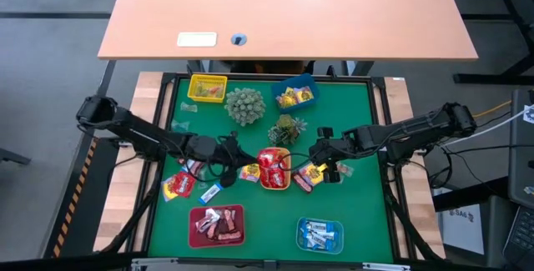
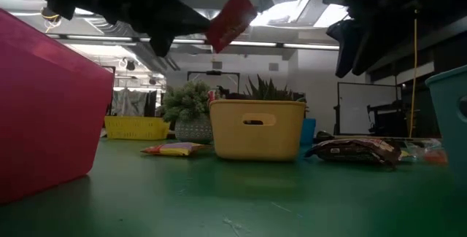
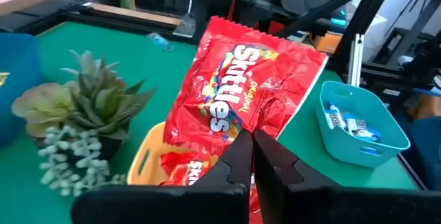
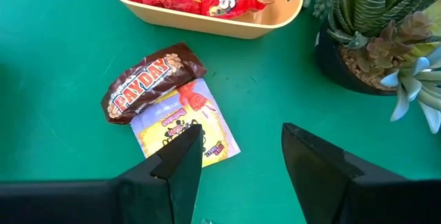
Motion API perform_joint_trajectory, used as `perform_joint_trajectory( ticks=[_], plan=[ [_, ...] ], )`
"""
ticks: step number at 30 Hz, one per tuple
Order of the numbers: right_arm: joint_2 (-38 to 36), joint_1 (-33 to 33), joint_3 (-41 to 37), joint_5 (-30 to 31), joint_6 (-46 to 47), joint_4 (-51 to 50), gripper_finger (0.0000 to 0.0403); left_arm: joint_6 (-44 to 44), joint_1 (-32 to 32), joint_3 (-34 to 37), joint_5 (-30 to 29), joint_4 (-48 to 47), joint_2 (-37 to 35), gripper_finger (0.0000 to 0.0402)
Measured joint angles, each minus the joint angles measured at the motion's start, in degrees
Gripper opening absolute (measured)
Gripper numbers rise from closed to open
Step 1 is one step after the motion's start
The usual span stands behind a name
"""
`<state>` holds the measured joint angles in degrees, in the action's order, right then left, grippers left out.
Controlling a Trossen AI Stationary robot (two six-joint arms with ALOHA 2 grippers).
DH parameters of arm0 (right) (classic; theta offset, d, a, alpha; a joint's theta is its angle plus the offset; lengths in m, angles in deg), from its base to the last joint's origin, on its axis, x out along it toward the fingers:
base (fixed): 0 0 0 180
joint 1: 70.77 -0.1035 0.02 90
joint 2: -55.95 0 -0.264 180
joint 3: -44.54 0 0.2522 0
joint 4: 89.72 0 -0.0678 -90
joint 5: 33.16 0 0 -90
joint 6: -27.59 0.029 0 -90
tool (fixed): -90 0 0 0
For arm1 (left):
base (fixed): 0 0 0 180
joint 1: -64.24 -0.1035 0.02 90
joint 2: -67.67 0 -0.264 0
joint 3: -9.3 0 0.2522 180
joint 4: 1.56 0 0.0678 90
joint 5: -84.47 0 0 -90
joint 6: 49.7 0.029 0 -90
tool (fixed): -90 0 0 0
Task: Sort candy
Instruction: Put the red candy into the light orange bin
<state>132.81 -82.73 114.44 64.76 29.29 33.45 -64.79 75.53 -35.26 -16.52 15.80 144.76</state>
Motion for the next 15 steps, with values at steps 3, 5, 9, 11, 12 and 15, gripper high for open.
perform_joint_trajectory(
  ticks=[3, 5, 9, 11, 12, 15],
  plan=[
    [0.0, 0.0, 0.0, 0.0, 0.0, 0.0, 0.0198, 0.0, 1.4, 0.0, -0.8, 3.9, 3.2, 0.0],
    [0.0, 0.0, 0.0, 0.0, 0.0, 0.0, 0.0198, 0.0, 2.1, 0.0, -1.6, 6.7, 5.4, 0.0],
    [0.0, 0.0, 0.0, 0.0, 0.0, 0.0, 0.0198, 0.2, 2.4, 0.0, -2.4, 11.9, 9.8, 0.0],
    [0.0, 0.0, 0.0, 0.0, 0.0, 0.0, 0.0198, 0.2, 2.4, 0.0, -2.5, 13.7, 11.8, 0.0],
    [0.0, 0.0, 0.0, 0.0, 0.0, 0.0, 0.0198, 0.2, 2.4, 0.0, -2.5, 14.5, 12.6, 0.0],
    [0.0, 0.0, 0.0, 0.0, 0.0, 0.0, 0.0198, 0.2, 2.4, 0.0, -2.5, 16.1, 14.9, 0.0]
  ],
)
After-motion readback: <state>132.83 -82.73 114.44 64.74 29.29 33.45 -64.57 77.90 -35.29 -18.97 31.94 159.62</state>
